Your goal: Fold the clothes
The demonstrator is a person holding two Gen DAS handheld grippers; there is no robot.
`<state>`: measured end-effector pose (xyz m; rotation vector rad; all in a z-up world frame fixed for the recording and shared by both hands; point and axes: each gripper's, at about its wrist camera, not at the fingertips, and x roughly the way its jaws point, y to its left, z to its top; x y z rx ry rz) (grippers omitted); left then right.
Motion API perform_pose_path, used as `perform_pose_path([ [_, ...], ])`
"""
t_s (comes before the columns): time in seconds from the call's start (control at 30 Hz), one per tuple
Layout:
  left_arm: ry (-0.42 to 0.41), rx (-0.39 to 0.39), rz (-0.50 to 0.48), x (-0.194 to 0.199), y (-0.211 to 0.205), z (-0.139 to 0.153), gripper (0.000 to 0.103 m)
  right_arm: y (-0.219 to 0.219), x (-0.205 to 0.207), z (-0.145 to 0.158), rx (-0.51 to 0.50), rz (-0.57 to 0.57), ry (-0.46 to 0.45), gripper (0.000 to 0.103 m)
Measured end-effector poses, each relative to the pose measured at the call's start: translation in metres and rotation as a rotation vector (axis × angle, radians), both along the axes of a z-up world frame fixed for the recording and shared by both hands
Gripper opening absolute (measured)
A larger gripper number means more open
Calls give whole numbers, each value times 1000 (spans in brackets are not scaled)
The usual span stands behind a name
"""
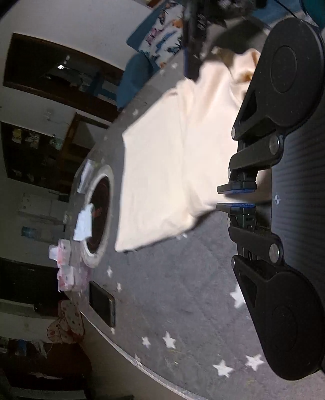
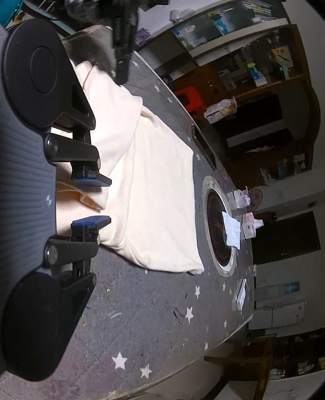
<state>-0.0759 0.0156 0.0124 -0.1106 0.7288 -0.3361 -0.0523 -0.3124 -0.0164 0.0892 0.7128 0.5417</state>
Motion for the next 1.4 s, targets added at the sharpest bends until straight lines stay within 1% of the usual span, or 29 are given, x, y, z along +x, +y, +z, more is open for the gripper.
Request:
perform_pose_path([
  [0.07,-30,-12,-30,4,-8,5,9,5,2,-2,-23,8,-4,17],
  [0.1,-37,-18,-44,7,-12,6,9,8,2,-2,-38,9,-9,12],
  [0.13,-42,-23,-57,11,-17,6,9,11,3,-3,-52,10,-16,10],
  [0.2,-43,-20,-80,19,-26,4,9,14,1,2,-75,7,-52,4],
  [0.33,-28,8,-91,33,-34,-5,9,14,-4,19,-111,-21,-154,2],
  [0.47,-14,11,-81,37,-30,-13,9,8,3,14,-132,-67,-147,2],
  [0.57,-24,12,-81,34,-30,-11,9,6,6,7,-135,-62,-122,3],
  [0.67,-42,6,-84,32,-29,-6,9,12,1,11,-117,2,-124,8],
  [0.7,-47,4,-87,33,-29,-5,9,15,1,10,-127,12,-123,12],
  [0.73,-49,7,-88,33,-30,-5,9,17,2,7,-140,14,-120,14],
  [0.83,-44,16,-88,36,-29,-8,9,20,5,1,-147,16,-102,16],
  [0.9,-49,24,-93,36,-29,-9,9,22,7,-2,-144,17,-89,15],
  [0.93,-52,33,-94,36,-29,-10,9,22,7,-3,-143,17,-87,9],
  [1.0,-51,39,-88,37,-28,-11,9,23,3,2,-152,15,-124,6],
  [1.1,-52,34,-75,38,-25,-12,9,23,0,10,-147,-11,-175,6],
  [1.23,-57,40,-76,37,-26,-12,9,20,11,-3,-169,-31,-110,7],
  [1.33,-71,43,-80,31,-27,-4,9,18,5,2,-165,-24,-141,9],
  [1.4,-83,34,-100,27,-30,2,9,19,-1,10,-150,13,-165,11],
])
